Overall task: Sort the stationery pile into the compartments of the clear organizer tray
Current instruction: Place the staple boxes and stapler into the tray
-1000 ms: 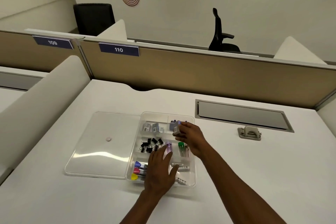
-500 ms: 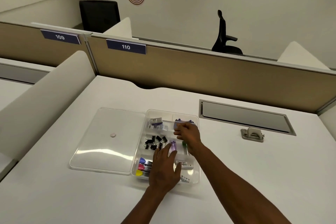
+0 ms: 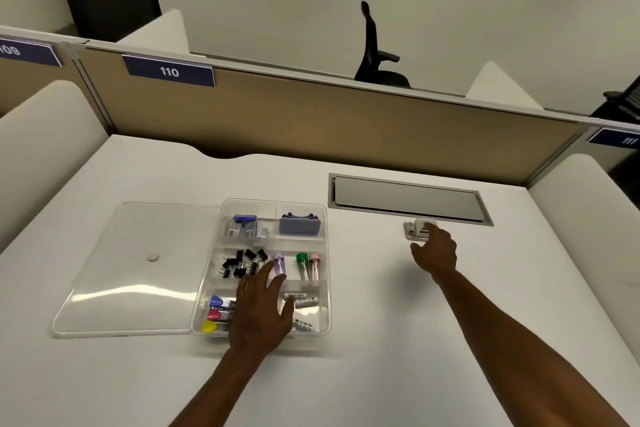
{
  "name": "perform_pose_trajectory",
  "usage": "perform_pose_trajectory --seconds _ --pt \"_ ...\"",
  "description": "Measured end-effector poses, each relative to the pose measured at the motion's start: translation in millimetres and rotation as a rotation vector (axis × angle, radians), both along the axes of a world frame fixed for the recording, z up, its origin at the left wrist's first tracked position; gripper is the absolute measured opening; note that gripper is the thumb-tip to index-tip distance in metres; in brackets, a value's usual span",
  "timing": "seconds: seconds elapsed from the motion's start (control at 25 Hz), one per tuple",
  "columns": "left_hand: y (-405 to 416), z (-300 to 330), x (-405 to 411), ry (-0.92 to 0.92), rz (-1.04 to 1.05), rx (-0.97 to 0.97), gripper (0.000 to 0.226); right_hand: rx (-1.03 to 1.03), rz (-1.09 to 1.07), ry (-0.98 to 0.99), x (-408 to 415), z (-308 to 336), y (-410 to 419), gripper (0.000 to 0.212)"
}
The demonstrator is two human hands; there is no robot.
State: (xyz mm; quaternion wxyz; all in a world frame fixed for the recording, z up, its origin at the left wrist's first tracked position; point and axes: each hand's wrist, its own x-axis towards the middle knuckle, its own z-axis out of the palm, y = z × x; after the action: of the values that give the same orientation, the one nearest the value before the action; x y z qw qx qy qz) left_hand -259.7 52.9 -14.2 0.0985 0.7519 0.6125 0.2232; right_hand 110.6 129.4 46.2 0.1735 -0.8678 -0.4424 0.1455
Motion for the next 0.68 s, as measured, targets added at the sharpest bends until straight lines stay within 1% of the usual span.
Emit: perform_pose_trajectory --seconds 0.04,0.08,0.12,0.4,0.48,0.68 --pt "0.4 -1.0 0.7 0.008 0.006 -0.011 0.045 -0.112 0.079 -0.046 10.4 -0.9 1.6 0.077" --pt "0.3 -2.1 1.0 0.016 0.011 -0.023 0.045 -0.195 0.149 -0.084 18.3 -2.4 4.1 0.085" --pt "0.4 -2.3 1.6 0.022 0.013 -0.03 0.046 -0.246 0.212 -0.132 23.6 -2.9 7.1 0.089" --pt "-0.2 0.5 3.5 0.035 0.029 -0.014 0.044 -0.403 0.473 -0.375 34.1 -10.6 27.9 0.088" --pt "0.2 -0.7 2.8 0.031 0.033 -0.02 0.045 -0.377 0.494 -0.391 27.5 -17.6 24.3 0.083" --pt "0.8 -1.5 3.9 0.039 0.038 -0.028 0.046 -0.193 0.518 -0.551 25.3 -18.3 19.0 0.063"
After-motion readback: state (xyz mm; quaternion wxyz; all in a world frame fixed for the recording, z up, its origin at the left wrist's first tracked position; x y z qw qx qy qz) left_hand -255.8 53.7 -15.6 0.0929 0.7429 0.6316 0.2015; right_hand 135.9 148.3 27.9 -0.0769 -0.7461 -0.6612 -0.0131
